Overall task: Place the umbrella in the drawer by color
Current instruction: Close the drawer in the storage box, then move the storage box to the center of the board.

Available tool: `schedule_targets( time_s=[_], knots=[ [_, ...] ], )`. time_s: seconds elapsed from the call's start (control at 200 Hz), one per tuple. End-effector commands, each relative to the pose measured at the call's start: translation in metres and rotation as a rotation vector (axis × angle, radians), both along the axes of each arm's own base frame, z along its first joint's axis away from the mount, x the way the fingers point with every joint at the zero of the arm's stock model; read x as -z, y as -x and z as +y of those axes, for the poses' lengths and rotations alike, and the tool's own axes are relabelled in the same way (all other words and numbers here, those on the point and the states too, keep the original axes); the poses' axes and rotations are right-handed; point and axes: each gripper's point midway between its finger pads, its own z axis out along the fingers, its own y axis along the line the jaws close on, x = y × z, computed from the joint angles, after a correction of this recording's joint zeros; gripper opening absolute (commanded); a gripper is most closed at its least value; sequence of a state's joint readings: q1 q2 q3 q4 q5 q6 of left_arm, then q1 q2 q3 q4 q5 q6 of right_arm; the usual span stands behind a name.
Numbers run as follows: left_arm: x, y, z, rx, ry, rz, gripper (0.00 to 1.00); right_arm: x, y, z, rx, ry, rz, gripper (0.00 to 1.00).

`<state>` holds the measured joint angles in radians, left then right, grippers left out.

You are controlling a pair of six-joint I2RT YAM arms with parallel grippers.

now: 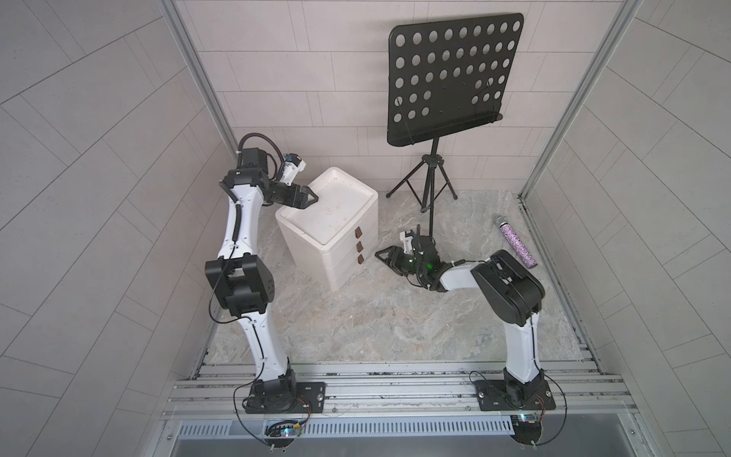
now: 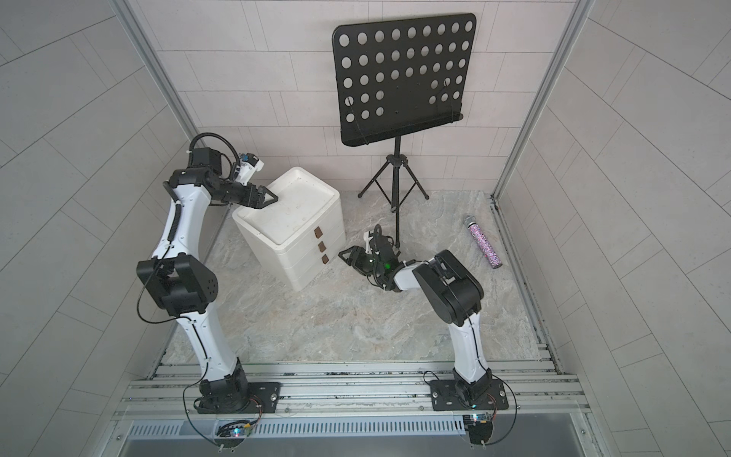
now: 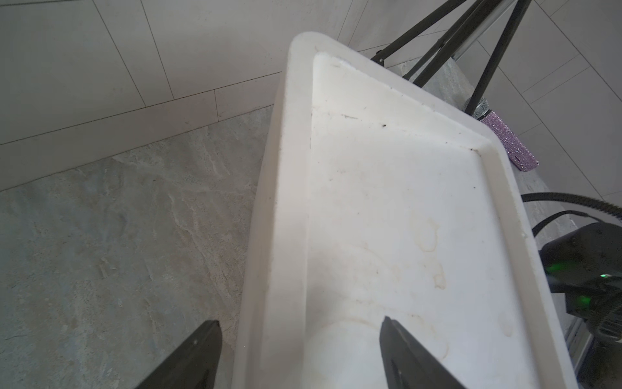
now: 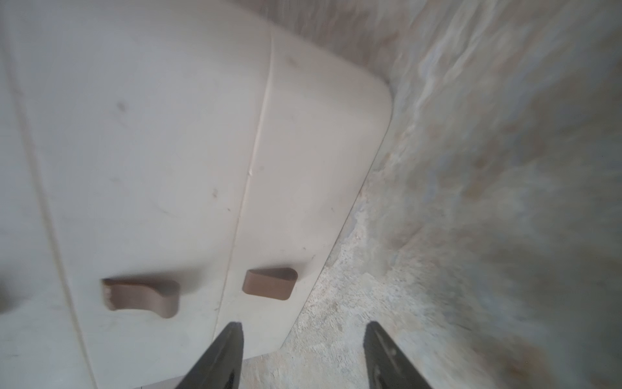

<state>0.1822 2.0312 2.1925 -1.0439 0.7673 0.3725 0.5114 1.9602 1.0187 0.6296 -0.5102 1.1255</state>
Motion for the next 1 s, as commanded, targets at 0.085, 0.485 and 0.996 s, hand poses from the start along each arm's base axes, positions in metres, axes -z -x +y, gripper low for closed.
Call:
schedule_targets(
  time_s=[0.085,0.485,0.996],
  knots=[
    [-0.052,-0.006,0.027,-0.164,0.104,-0.066,0.85,-0.096,-0.004,-0.021,-0.047,0.177,-0.237,0.68],
    [-0.085,0.044,0.06,-0.352,0.13,-0.031,0.89,-0.177,-0.069,-0.022,-0.072,0.241,-0.383,0.7],
    [-0.033,0.093,0.06,-0.41,0.176,0.139,0.96,-0.19,-0.123,0.017,-0.132,0.155,-0.409,0.7]
  ],
)
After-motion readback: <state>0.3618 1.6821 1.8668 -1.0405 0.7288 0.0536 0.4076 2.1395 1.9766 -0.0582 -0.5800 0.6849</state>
